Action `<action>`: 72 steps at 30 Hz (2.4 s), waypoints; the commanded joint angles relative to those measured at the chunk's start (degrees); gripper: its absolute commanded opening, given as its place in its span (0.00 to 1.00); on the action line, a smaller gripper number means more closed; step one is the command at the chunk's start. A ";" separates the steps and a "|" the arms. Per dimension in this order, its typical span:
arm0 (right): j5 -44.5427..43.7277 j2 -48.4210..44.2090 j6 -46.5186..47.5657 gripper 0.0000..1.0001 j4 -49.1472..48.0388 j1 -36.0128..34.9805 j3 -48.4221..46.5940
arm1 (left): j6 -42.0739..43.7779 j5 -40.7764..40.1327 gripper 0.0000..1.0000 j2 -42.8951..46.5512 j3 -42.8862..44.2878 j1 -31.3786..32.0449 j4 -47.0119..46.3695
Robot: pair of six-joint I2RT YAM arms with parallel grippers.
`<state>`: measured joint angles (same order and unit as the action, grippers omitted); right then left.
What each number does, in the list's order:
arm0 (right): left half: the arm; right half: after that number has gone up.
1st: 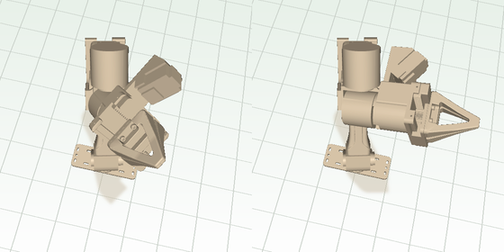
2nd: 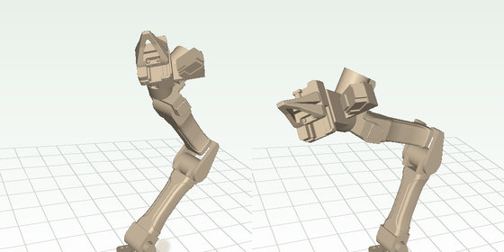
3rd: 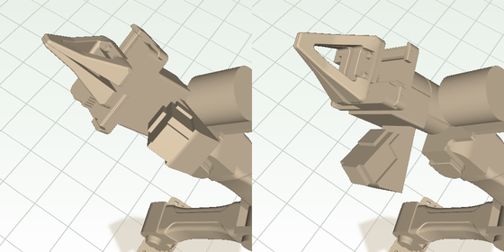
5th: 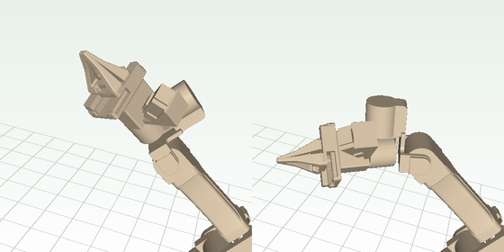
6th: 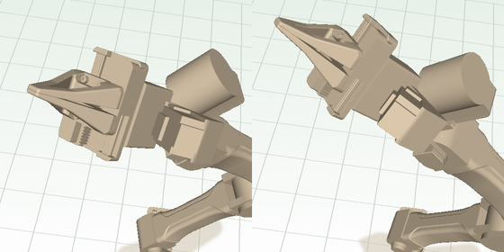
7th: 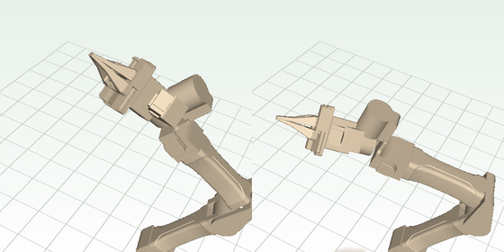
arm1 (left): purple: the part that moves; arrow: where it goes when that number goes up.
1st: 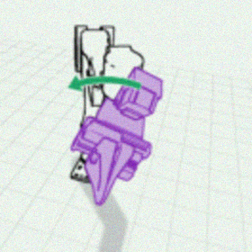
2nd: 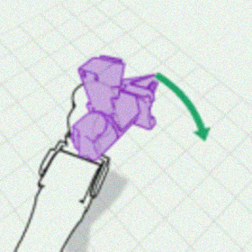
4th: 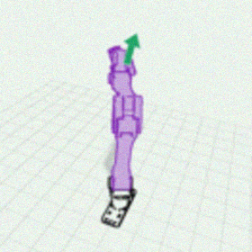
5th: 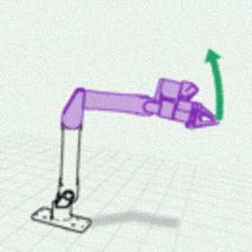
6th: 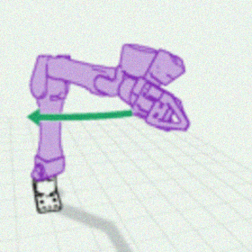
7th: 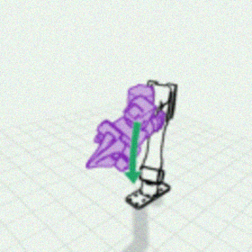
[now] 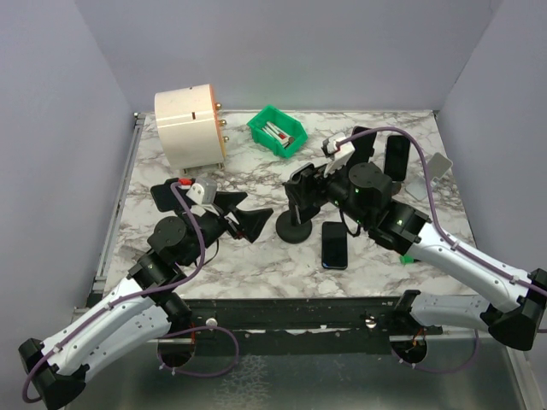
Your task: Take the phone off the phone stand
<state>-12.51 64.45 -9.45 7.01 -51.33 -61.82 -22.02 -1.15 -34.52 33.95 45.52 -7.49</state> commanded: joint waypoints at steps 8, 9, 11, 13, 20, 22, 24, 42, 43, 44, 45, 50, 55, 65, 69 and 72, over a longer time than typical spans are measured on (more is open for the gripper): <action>-6.00 -1.17 16.60 0.48 0.72 -0.31 1.35 | 0.55 -0.78 0.99 -0.04 -1.17 0.23 -0.51; -6.09 -1.22 17.55 0.48 0.46 -0.34 1.63 | 0.57 -0.78 0.99 -0.02 -1.31 0.27 -0.48; -6.17 -1.38 19.09 0.48 0.45 -0.44 1.98 | 0.66 -0.79 0.99 0.23 -1.43 0.27 -0.43; -5.99 -1.72 20.37 0.49 0.12 -0.44 2.58 | 0.75 -0.83 0.99 0.38 -1.50 0.27 -0.35; -1.56 -2.21 15.69 0.68 2.86 -0.43 0.88 | 0.62 -0.83 0.99 0.31 -1.52 0.27 -0.37; -0.49 -1.37 13.11 0.73 4.56 -0.41 -0.51 | 0.50 -0.74 0.99 0.20 -1.50 0.27 -0.42; -0.10 -1.09 10.62 0.77 5.30 -0.43 -1.19 | 0.42 -0.70 0.99 0.24 -1.52 0.23 -0.34; 4.84 -2.35 3.43 1.00 14.80 -0.44 -8.35 | 0.66 0.15 0.99 1.79 -1.47 0.23 0.45; 4.43 -2.88 4.12 1.00 15.24 -0.38 -8.01 | 0.74 0.18 0.99 1.84 -1.51 0.27 0.45; 4.14 -3.44 4.83 1.00 15.58 -0.39 -7.64 | 0.75 0.18 0.99 1.96 -1.52 0.27 0.45; 3.56 -4.04 5.49 1.00 15.87 -0.41 -7.10 | 0.75 0.18 0.99 1.94 -1.57 0.23 0.45; 3.41 -7.63 8.25 1.00 15.50 -0.43 -4.55 | 0.83 0.07 0.99 2.56 -1.74 0.27 0.54; 2.17 -6.89 8.44 1.00 20.07 -0.44 -6.38 | 0.90 -0.17 0.99 2.76 -1.95 0.27 0.59; 0.34 -1.97 5.14 1.00 21.82 -0.43 -10.33 | 0.75 -0.18 0.99 2.70 -2.13 0.26 0.87; -0.98 -0.08 5.46 1.00 22.22 -0.35 -11.53 | 0.66 -0.09 0.99 2.59 -2.06 0.27 0.89; -1.68 0.52 6.03 1.00 21.43 -0.35 -11.54 | 0.58 0.00 0.99 2.70 -2.09 0.27 0.89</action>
<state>-11.79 64.03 -3.55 27.66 -51.66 -71.94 -21.80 -1.13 -32.34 32.75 45.52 -7.14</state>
